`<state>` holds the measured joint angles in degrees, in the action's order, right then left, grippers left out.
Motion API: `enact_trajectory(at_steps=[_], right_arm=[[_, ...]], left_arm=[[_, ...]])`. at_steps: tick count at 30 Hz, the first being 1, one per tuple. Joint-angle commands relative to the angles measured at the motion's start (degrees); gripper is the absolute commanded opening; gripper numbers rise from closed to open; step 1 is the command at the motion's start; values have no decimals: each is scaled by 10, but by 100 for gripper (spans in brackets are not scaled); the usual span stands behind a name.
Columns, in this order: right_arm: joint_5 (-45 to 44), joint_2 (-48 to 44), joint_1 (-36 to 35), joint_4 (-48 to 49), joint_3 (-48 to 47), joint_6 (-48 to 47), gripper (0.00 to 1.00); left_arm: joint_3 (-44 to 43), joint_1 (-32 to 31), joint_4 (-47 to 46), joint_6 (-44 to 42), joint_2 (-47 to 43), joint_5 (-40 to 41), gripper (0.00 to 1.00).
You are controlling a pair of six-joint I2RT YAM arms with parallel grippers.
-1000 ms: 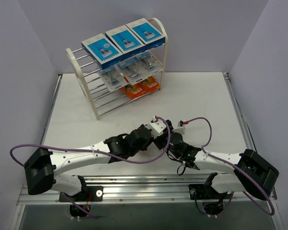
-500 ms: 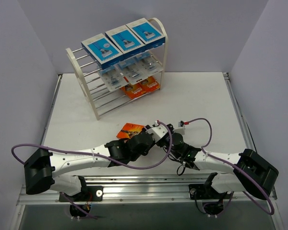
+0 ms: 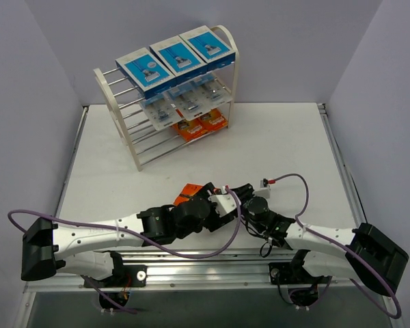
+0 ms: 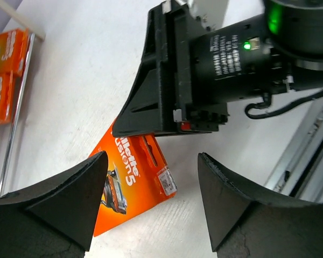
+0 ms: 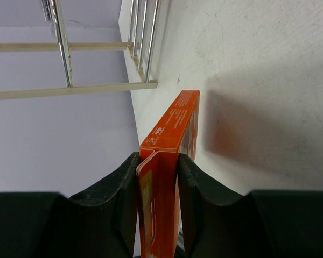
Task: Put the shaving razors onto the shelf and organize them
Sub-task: Pass the shaving razor from the left arm to the right
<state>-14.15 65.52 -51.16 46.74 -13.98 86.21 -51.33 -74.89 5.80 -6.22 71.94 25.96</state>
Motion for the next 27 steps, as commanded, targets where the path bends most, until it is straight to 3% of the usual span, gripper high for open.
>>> enact_trajectory(at_steps=[1,10,15,19,27], right_arm=[[-24,-43,-5,-19,2,-22,0],[-26,-93,-5,-104,-2,-165,0],[25,-101,-6,-94,5,-241,0],[59,-109,-14,-81,7,-296,0],[21,-124,-102,-143,-53,-417,0]], left_arm=[[-2,-10,-9,-35,-31,-59,76],[13,-14,-13,-71,-105,-21,77],[7,-9,-19,-81,-101,129,77],[4,17,-26,-74,-113,163,77],[13,88,-48,-68,-176,201,78]])
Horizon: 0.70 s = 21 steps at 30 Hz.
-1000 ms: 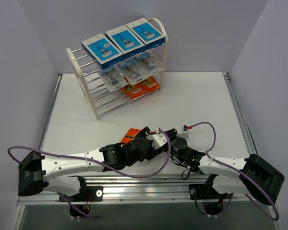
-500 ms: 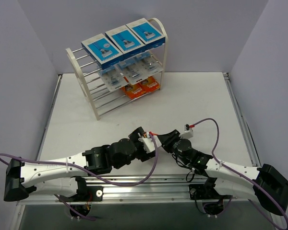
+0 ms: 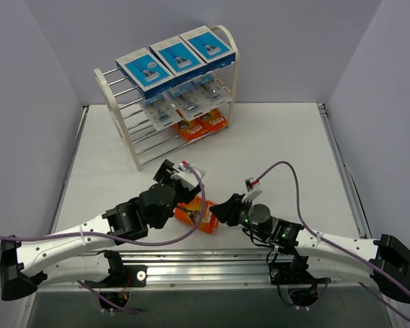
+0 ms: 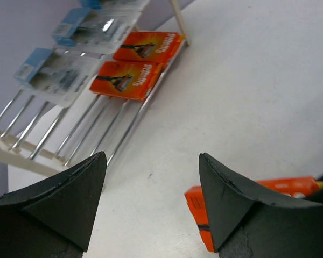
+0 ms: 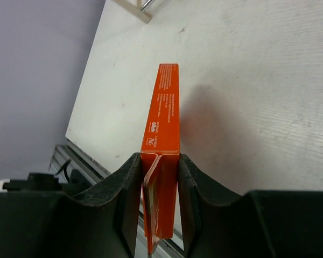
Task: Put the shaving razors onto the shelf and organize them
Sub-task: Pass the shaving razor from the left arm to the right, then place the shaving razor onto shelf
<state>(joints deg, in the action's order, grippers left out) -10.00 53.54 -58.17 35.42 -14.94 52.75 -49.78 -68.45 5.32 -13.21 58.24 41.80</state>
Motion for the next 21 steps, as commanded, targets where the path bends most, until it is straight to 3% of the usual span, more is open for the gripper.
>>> enact_trajectory(at_steps=[1,4,8,21], right_arm=[[-33,0,-44,-51,-60,-95,0],[-96,25,-108,-83,-93,-143,0],[-206,57,-215,-112,-122,-190,0],[-326,216,-307,-150,-156,-200,0]], left_arm=[[-2,32,-44,6,-46,49,79],[-4,67,-44,13,-63,100,79],[2,107,-72,18,-86,108,80],[10,134,-89,6,-105,110,82]])
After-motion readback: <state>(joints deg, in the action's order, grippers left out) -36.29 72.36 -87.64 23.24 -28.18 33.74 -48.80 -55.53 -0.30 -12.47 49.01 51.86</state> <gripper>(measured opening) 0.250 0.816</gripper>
